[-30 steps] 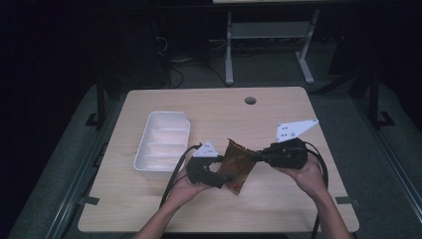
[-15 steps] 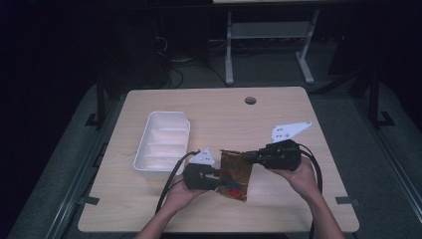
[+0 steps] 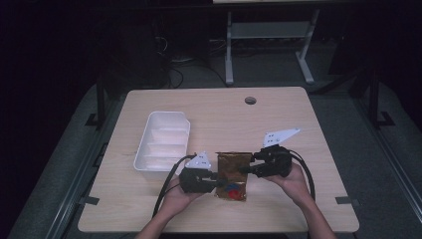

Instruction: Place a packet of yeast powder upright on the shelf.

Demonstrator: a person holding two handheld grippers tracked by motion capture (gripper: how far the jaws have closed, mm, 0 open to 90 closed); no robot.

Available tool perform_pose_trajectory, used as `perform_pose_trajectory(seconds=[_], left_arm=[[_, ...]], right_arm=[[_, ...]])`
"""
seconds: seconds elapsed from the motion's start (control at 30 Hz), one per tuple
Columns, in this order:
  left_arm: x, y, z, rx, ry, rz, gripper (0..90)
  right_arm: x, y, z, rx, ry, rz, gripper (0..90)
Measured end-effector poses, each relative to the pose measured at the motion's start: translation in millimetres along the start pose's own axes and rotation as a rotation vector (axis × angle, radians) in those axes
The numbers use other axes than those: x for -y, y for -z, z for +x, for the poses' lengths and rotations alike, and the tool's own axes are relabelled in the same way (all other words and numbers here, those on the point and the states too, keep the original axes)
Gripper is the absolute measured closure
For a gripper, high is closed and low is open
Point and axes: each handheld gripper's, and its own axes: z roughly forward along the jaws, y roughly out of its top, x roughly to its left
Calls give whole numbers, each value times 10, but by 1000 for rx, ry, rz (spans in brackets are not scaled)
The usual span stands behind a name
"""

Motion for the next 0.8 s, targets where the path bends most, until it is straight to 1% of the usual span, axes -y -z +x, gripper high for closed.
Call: perform_pose_trajectory(seconds=[0.03,0.07,0.1,0.17,0.2,0.23,0.27,0.3,0.33,0.4,0.43,0.5,0.53,0.57,0.6,0.63,0.67,0.8], left_arm=[[0,2,0,0,-2,1,709],[0,6,-1,2,-5,3,707],[0,6,-1,2,-5,3,705],[4,8,-3,0,-7,6,703],[6,11,-4,4,-5,5,692],[6,11,-4,4,-5,5,682],[5,11,-7,4,-6,6,672],[4,9,-10,4,-6,7,672],[4,5,-12,3,-7,7,648],[4,6,-13,0,-8,7,638],[5,8,-14,-6,-8,6,606],[8,11,-15,-12,-6,4,568],[9,12,-19,-20,-7,7,568],[14,13,-23,-27,-7,8,543],[24,14,-31,-35,-3,8,497],[24,14,-31,-35,-3,8,481],[32,13,-39,-42,-6,11,469],[38,3,-62,-48,-16,20,430]], right_arm=[[11,-17,-7,-7,-10,0,577],[25,-54,-16,-25,-17,2,599],[25,-54,-16,-25,-17,2,599],[32,-83,-8,-36,-10,6,662],[30,-84,-2,-36,-3,3,709],[30,-84,-2,-36,-3,3,709],[34,-75,-4,-41,-1,2,749],[34,-75,-4,-41,-1,2,749],[37,-70,3,-43,0,1,773],[36,-66,7,-44,4,2,779],[35,-56,6,-46,9,2,792],[36,-40,-2,-48,6,-4,800],[36,-40,-2,-48,6,-4,800],[37,-28,-6,-49,6,-10,803],[35,4,-11,-42,7,-20,809],[35,4,-11,-42,7,-20,809],[32,41,-19,-33,7,-29,813],[32,98,-34,-20,3,-39,819]])
